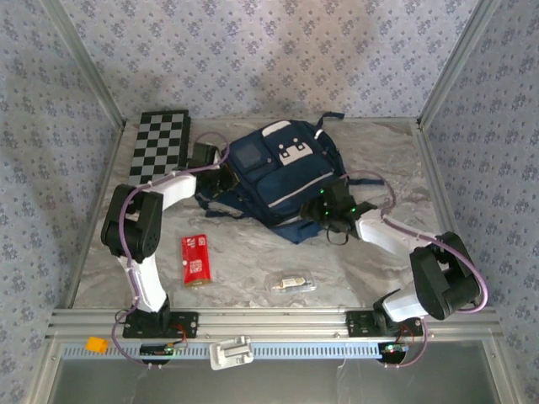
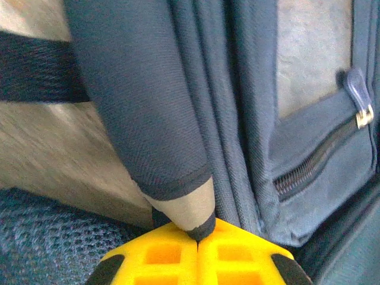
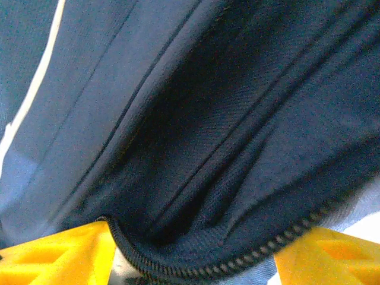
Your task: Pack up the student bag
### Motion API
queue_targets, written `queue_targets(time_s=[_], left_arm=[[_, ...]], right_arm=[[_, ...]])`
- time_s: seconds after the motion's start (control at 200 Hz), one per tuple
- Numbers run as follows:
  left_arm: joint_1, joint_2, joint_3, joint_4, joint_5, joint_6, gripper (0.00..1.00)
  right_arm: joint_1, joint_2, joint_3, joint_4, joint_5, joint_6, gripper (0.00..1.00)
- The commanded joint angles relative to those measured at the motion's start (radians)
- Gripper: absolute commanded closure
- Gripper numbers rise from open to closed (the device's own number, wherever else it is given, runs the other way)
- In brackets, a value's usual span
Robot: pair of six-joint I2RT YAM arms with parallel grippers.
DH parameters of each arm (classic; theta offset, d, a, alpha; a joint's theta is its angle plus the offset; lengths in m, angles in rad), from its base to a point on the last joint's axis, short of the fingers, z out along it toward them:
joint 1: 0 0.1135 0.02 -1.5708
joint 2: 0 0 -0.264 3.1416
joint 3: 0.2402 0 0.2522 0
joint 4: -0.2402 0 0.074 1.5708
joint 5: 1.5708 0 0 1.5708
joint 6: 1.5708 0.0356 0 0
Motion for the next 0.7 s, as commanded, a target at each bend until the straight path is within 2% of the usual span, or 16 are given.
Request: queue_targets(time_s=[0.0,0.065,0.15,0.305,0.48,0.7], left_arm=[[-0.096,-0.086,-0.045,-0.011,0.023,-0.094,1.00],[-0.154,-0.112,-0.093,0.017,-0.024,-0.158,1.00],[-0.205,-0.116,-0.127,0.083,-0.026,-0.206,1.00],[-0.223,-0.100,-0.122,0.079,-0.042,-0.259,1.00],[-0.245,-0.151,-0.164,0.119,-0.060,-0.331,1.00],[-0.268,-0.200,-0.189,0.164,-0.052,-0.392,1.00]], right_arm=[[-0.116,0.041,0.091,-0.042,-0.011,-0.101,0.29],[-0.150,0.052,0.158,-0.125,0.042,-0.125,0.29],[-0.114,0.025,0.182,-0.160,0.120,-0.128,0.26],[-0.070,-0.014,0.186,-0.239,0.148,-0.127,0.24],[0.100,-0.111,0.165,-0.315,0.224,-0.144,0.23],[0.340,-0.072,0.169,-0.291,0.234,-0.020,0.33]])
